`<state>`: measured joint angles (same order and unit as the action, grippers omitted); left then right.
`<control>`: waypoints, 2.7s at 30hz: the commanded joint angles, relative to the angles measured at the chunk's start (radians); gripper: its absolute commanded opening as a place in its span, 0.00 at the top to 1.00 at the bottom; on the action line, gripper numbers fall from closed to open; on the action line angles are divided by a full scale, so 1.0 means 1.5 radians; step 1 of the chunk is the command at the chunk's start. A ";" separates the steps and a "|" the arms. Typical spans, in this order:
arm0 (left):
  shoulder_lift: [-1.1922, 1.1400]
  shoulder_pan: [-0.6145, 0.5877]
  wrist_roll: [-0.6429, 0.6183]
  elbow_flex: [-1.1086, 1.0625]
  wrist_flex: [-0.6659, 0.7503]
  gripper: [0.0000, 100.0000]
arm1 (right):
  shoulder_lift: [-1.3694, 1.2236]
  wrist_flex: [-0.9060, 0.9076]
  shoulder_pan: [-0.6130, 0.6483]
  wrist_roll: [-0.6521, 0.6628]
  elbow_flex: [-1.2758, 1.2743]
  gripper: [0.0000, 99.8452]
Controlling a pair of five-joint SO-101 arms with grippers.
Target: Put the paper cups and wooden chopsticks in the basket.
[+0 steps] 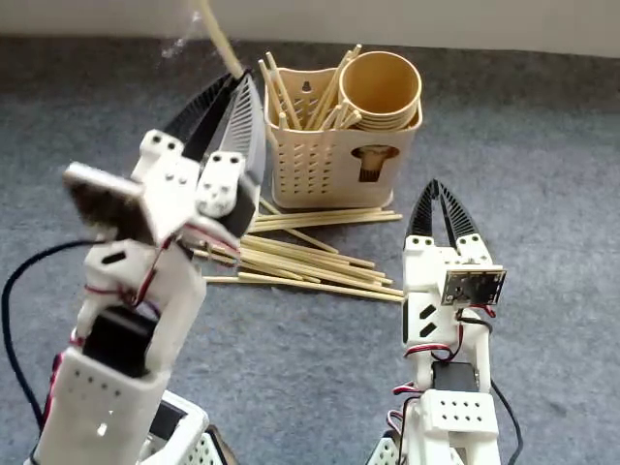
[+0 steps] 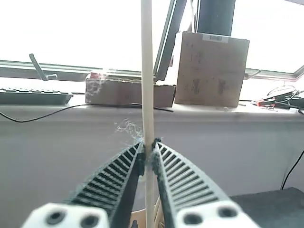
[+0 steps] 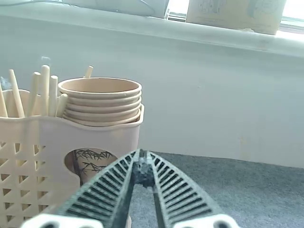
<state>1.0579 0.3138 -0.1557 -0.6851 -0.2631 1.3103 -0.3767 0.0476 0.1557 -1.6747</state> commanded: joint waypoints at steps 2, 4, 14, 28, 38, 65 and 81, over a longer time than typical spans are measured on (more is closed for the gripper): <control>-0.145 0.013 -0.008 0.123 0.014 0.99 | 0.006 -0.012 -0.005 0.001 -0.069 0.99; -0.197 0.013 -0.008 0.158 0.015 0.99 | 0.006 -0.012 -0.005 0.001 -0.069 0.99; -0.385 -0.019 -0.009 0.271 0.015 0.99 | 0.006 -0.012 -0.005 0.001 -0.069 0.99; -0.453 -0.052 -0.009 0.270 0.061 0.99 | 0.006 -0.012 -0.005 0.001 -0.069 0.99; -0.453 -0.067 -0.009 0.247 -0.017 0.88 | 0.006 -0.012 -0.005 0.001 -0.069 0.99; -0.271 -0.097 0.180 0.243 -0.468 0.96 | 0.006 -0.012 -0.005 0.001 -0.069 0.99; -0.270 -0.044 0.409 0.069 -0.618 0.96 | 0.006 -0.012 -0.008 0.001 -0.069 0.99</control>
<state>0.6222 0.1926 0.4150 -0.5071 -1.1930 1.3103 -0.3767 0.0445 0.1557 -1.6747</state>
